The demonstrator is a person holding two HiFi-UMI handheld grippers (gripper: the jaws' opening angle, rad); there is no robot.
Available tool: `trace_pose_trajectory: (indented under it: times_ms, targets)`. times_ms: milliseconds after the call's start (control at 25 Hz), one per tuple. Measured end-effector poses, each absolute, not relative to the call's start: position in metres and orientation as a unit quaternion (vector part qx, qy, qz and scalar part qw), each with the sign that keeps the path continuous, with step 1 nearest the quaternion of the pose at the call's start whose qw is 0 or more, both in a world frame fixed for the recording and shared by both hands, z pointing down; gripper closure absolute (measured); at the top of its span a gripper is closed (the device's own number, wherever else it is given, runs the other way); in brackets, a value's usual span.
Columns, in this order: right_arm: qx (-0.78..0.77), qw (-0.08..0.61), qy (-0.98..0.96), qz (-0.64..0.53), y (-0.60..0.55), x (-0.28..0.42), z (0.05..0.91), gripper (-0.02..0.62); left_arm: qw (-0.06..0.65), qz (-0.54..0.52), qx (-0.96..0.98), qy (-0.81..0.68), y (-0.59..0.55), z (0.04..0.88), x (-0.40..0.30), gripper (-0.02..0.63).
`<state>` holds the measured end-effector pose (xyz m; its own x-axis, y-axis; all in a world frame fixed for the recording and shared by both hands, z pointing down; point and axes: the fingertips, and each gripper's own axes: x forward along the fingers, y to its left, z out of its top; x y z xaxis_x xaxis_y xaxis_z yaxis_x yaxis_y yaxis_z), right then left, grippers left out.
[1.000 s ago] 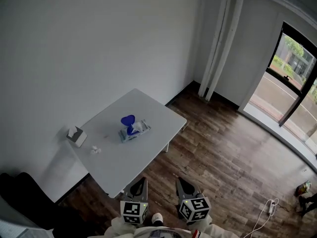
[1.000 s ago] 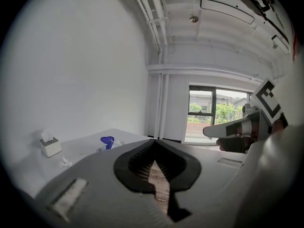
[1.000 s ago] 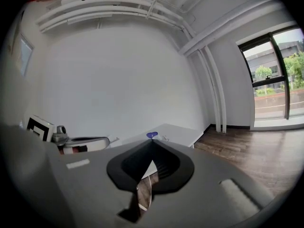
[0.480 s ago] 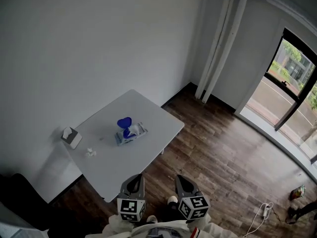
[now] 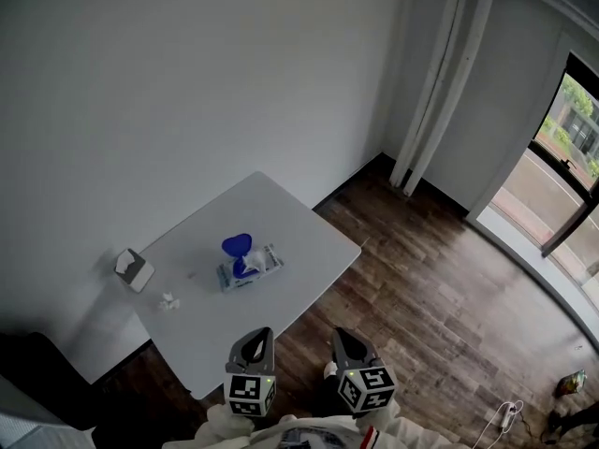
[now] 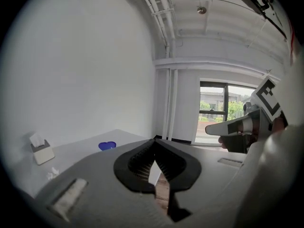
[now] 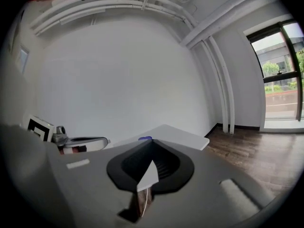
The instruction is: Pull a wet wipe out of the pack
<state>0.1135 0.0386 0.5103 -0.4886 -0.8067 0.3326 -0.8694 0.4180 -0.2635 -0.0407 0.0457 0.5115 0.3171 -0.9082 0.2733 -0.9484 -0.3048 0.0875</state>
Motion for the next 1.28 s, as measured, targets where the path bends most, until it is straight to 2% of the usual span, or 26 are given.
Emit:
trace_pose_trajectory:
  times_ms: [520, 1040, 1280]
  targets:
    - [0.446, 0.086, -0.860, 0.233, -0.092, 0.151, 0.519, 0.591, 0.128, 0.115, 0.766, -0.619, -0.063, 0.511, -0.001, 0.601]
    - [0.413, 0.096, -0.872, 0.244, -0.155, 0.207, 0.535, 0.591, 0.133, 0.130, 0.748, -0.637, -0.121, 0.516, 0.058, 0.601]
    - [0.402, 0.088, -0.877, 0.248, -0.171, 0.214, 0.538, 0.591, 0.132, 0.144, 0.732, -0.652, -0.116, 0.517, 0.055, 0.601]
